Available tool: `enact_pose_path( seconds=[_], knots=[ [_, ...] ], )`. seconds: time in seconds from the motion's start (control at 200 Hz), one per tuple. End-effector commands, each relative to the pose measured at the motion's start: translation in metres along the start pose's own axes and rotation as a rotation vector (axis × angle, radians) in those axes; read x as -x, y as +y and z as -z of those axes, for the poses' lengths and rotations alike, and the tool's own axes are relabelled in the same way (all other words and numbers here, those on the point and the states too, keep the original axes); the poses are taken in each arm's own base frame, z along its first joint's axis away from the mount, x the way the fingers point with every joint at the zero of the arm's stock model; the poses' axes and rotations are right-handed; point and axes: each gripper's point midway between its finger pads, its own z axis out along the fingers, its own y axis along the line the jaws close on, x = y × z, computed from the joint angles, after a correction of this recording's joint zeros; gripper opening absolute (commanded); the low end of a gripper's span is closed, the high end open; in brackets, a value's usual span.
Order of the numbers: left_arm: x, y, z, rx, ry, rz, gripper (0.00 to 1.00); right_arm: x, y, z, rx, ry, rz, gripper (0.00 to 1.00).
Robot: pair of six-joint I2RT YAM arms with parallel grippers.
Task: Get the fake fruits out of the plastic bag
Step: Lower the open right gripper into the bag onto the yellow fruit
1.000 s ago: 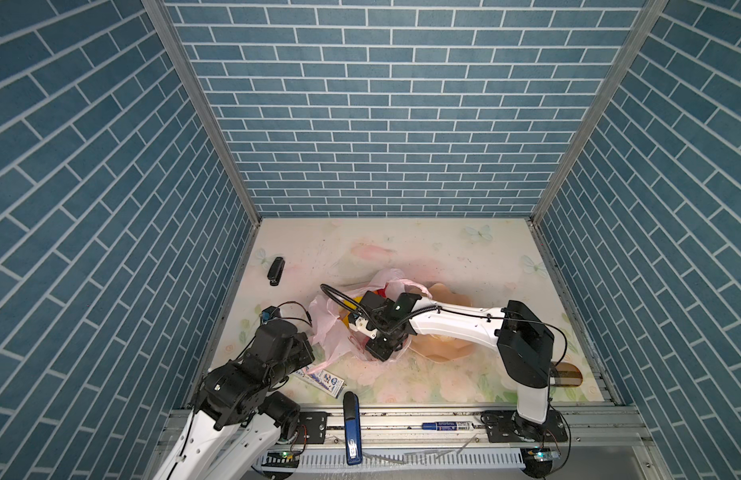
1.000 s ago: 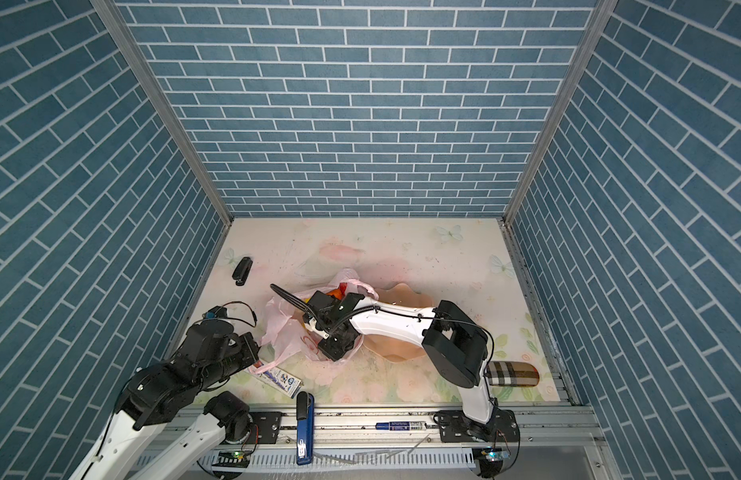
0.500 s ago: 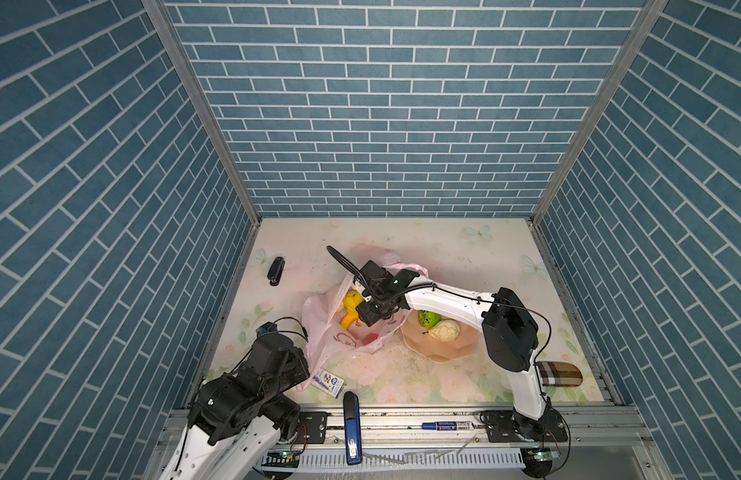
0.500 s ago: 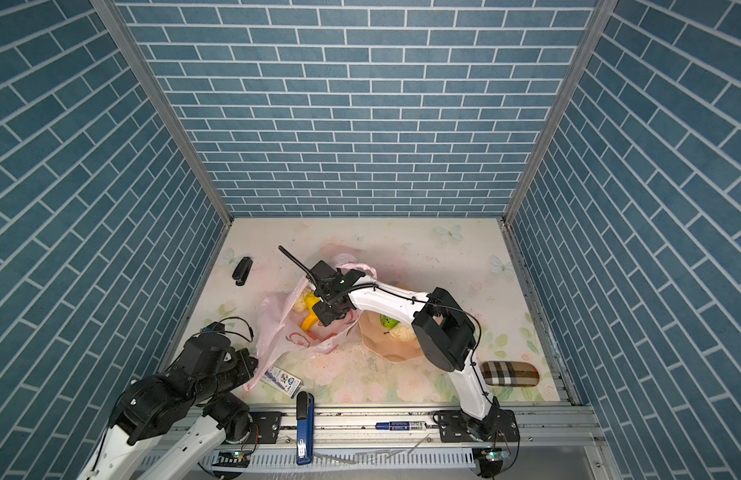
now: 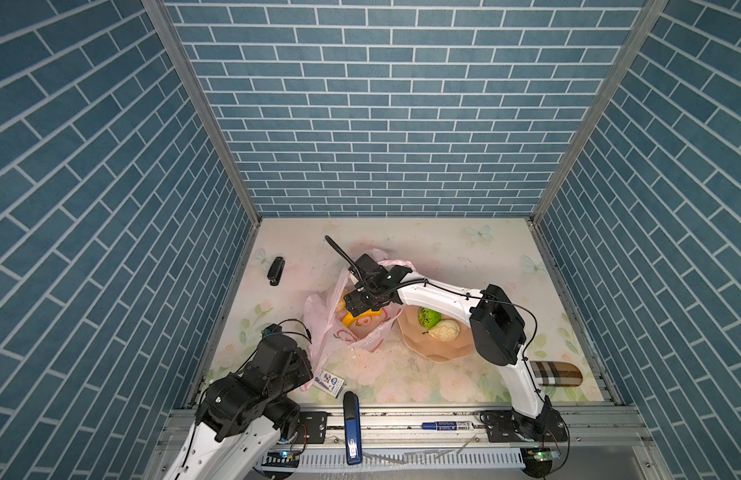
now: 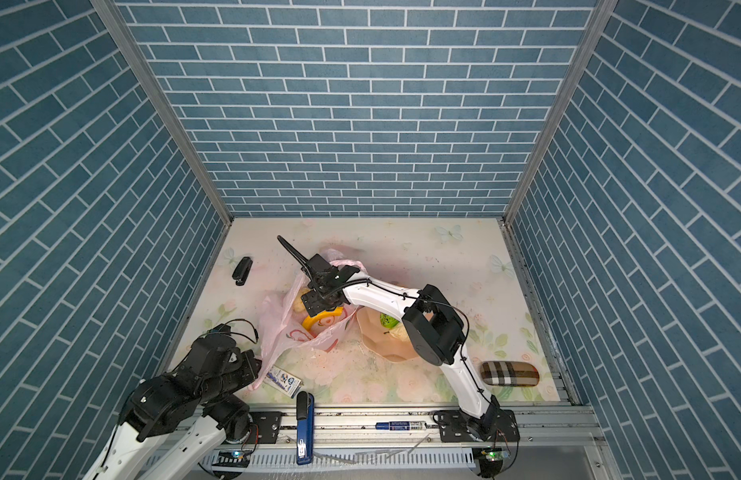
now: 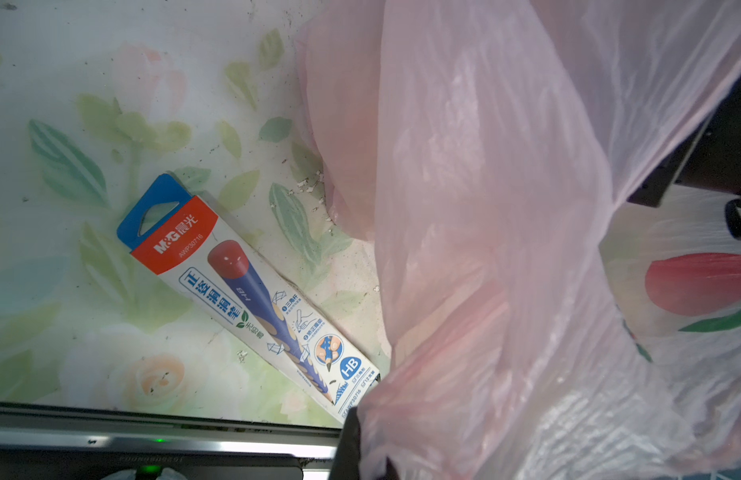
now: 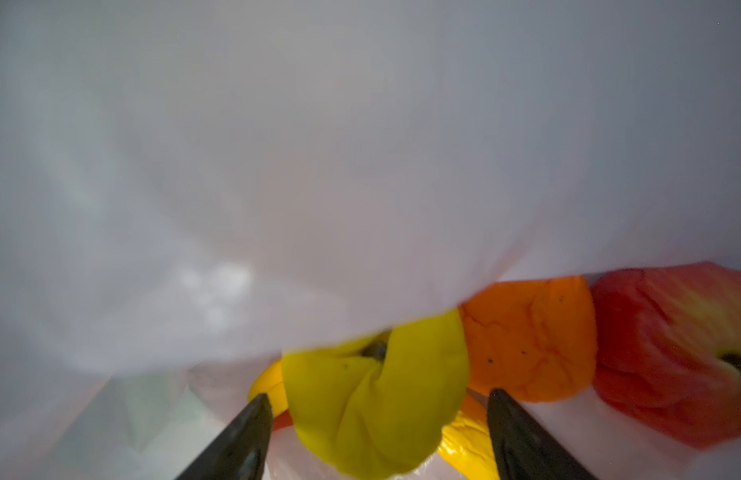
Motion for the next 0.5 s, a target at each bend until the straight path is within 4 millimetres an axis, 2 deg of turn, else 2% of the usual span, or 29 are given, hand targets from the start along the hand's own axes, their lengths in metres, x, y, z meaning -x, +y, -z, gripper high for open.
enact_pose_path(
  seconds=[0.0,0.31,0.495],
  knots=[
    [0.000,0.000,-0.004,-0.009,-0.005,0.009,0.04,0.019,-0.008,-0.008,-0.055,-0.054,-0.070,0.82],
    [0.002,-0.005,-0.013,-0.031,-0.012,0.013,0.04,0.025,-0.014,-0.027,-0.097,-0.061,-0.101,0.83],
    [0.002,-0.005,-0.014,-0.035,-0.017,0.014,0.04,0.023,-0.015,-0.037,-0.094,-0.050,-0.111,0.76]
  ],
)
